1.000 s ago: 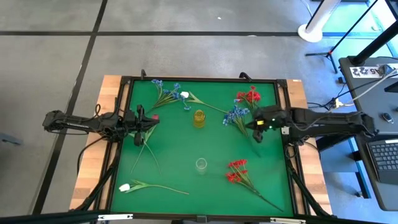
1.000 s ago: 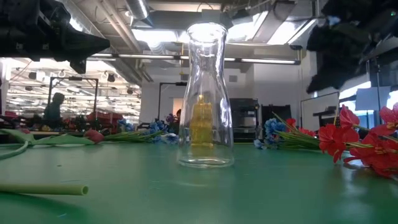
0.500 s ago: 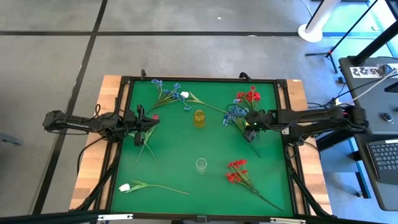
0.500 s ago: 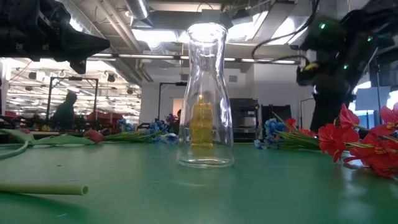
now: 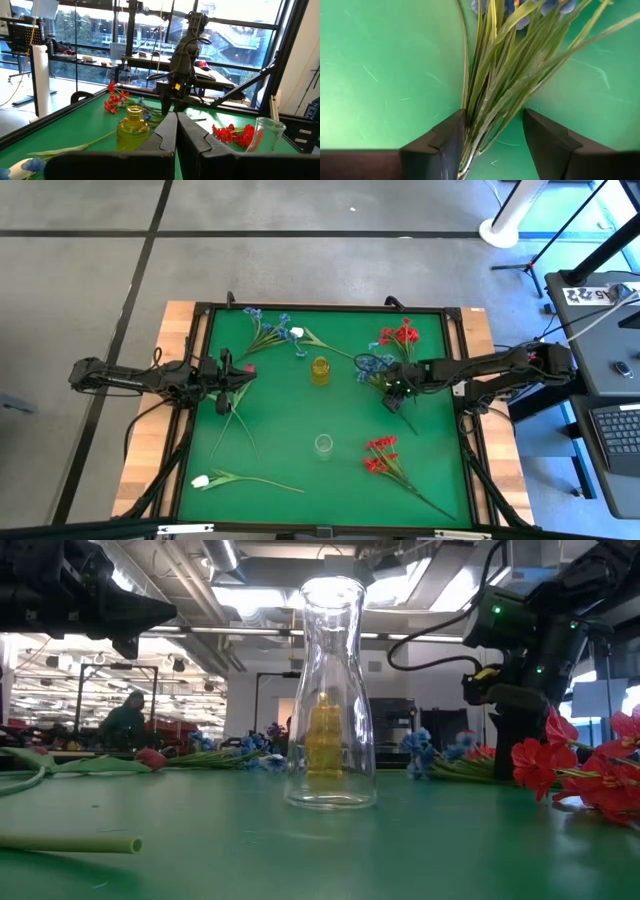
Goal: Sort flowers into vase by color
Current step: Put the right blue flowers into the yellow flower vase
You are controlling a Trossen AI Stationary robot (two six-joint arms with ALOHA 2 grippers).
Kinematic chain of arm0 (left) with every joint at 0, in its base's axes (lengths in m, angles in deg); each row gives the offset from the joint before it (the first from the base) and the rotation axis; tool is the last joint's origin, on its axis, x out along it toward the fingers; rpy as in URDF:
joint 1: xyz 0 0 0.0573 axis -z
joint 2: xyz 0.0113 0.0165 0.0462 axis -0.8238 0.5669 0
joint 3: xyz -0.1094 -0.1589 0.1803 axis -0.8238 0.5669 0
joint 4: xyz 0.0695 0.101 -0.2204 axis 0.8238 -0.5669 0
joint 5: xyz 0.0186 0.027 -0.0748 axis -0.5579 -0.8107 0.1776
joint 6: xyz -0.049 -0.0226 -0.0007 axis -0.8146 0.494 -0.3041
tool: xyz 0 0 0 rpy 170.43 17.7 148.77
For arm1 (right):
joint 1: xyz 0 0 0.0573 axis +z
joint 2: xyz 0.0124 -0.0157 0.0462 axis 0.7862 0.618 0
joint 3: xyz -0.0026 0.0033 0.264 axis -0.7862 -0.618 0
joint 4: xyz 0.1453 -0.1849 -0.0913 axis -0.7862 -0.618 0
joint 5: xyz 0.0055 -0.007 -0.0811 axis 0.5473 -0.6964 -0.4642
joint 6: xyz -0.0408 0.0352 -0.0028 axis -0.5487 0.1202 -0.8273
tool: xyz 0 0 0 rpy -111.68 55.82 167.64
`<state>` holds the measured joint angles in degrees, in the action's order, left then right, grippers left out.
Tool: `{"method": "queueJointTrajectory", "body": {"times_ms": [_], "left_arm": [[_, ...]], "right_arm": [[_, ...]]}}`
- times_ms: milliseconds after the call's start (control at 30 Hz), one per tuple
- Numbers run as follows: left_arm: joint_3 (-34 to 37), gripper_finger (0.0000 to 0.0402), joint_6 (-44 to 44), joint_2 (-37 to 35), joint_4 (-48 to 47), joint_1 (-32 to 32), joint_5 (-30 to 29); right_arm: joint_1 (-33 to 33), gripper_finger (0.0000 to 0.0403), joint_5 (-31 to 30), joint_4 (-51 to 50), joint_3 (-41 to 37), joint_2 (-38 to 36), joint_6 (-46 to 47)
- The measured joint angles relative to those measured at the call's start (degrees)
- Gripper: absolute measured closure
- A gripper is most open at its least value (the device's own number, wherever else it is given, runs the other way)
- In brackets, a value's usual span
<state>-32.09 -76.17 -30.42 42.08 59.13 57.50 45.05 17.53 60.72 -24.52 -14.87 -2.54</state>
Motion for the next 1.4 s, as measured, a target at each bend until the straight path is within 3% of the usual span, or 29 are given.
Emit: {"method": "queueJointTrajectory", "body": {"times_ms": [167,267,500,567,900,1133,1267,1400], "left_arm": [[0.0,0.0401,0.0,-0.02,0.0,0.0,0.01],[0.0,0.0401,0.0,-0.01,-0.02,0.0,0.0],[0.0,0.0401,0.0,-0.01,-0.01,0.0,0.0],[-0.02,0.0401,0.0,0.0,0.0,0.0,0.0],[-0.02,0.0401,0.02,0.0,-0.26,0.0,0.0],[-0.02,0.0401,0.0,-0.02,-0.58,0.0,0.0],[-0.02,0.0401,0.01,0.0,-0.68,0.0,0.0],[-0.02,0.0401,0.0,0.0,-0.68,0.0,0.0]], "right_arm": [[0.0,0.0208,-0.02,0.0,0.0,0.0,0.01],[0.0,0.0232,-0.01,0.07,0.0,0.0,-0.01],[0.0,0.0367,0.43,0.12,0.15,0.0,-0.36],[0.0,0.039,0.47,-0.05,0.74,-0.13,-1.09],[0.0,0.0393,-0.73,-3.45,6.6,-11.72,-3.48],[0.0,0.0397,-3.68,-16.45,9.78,-21.86,-1.7],[0.0,0.0395,-4.29,-23.74,9.84,-23.8,0.84],[0.0,0.0398,-6.56,-22.07,9.84,-24.0,1.43]]}}
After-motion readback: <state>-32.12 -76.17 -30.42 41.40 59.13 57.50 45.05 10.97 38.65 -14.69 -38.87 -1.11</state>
